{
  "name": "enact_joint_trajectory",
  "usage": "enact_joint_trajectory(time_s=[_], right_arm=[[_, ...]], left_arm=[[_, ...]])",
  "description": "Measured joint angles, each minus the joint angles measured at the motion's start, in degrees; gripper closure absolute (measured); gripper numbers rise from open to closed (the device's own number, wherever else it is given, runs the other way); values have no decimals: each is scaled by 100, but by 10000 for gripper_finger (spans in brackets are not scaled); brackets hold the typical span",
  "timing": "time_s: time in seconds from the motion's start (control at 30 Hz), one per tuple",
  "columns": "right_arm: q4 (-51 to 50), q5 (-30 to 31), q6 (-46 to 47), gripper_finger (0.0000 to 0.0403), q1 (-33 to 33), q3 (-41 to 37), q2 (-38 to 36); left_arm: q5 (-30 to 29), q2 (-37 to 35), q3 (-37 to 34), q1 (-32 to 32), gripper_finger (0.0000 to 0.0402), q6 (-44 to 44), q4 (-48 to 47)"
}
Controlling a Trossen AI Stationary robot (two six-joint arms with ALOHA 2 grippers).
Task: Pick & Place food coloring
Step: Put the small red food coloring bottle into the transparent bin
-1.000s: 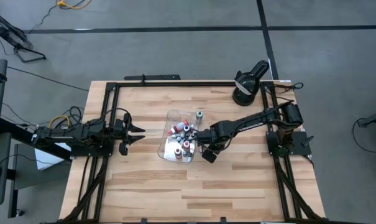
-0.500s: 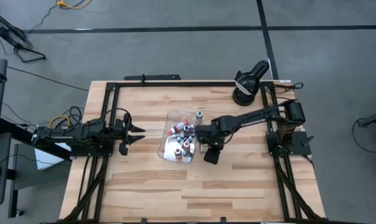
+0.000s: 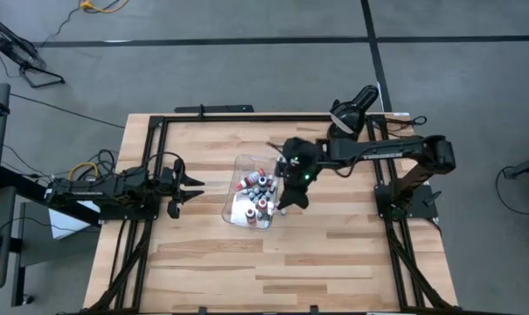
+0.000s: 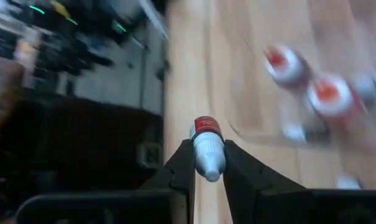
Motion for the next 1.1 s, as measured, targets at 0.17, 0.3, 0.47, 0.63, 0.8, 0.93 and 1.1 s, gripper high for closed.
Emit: enact_joint_trajectory(time_s=[0.17, 0.3, 0.47, 0.63, 0.8, 0.93, 1.1], right_arm=[[1286, -94, 339, 355, -37, 20, -11], [1694, 106, 288, 355, -38, 280, 218], [1741, 694, -137, 355, -43, 748, 536], [1106, 1618, -650, 355, 13, 1329, 874], [-180, 2510, -1311, 355, 127, 2138, 1242], [-1257, 2969, -1844, 355, 216, 2861, 1568], [-2462, 3440, -2334, 355, 292, 3688, 1997]], left_arm=[[0, 0, -2, 1, 284, 0, 2], [0, 0, -2, 1, 284, -1, 2], [-2, -2, -2, -1, 284, 0, 2], [0, 0, -2, -1, 284, -1, 1], [0, 0, -2, 1, 284, 0, 2], [-1, 0, 0, 2, 284, -1, 1], [-4, 0, -2, 2, 284, 0, 2]])
